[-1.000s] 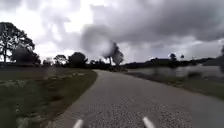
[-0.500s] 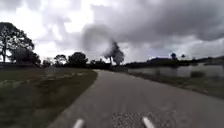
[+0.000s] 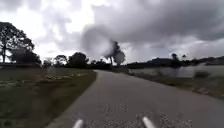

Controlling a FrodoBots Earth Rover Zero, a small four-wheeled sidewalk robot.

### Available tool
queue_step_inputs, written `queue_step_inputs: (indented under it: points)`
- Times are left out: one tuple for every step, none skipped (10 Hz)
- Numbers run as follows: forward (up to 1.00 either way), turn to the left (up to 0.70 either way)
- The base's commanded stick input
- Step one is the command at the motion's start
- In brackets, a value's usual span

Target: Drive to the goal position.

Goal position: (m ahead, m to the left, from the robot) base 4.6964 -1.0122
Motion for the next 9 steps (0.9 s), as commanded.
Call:
queue_step_inputs:
  points:
    - [0.70,0.00]
    - [0.70,0.00]
    - [0.70,0.00]
    - [0.70,0.00]
    - [0.70,0.00]
    - [0.70,0.00]
    - [0.70,0.00]
    - [0.70,0.00]
    - [0.70,0.00]
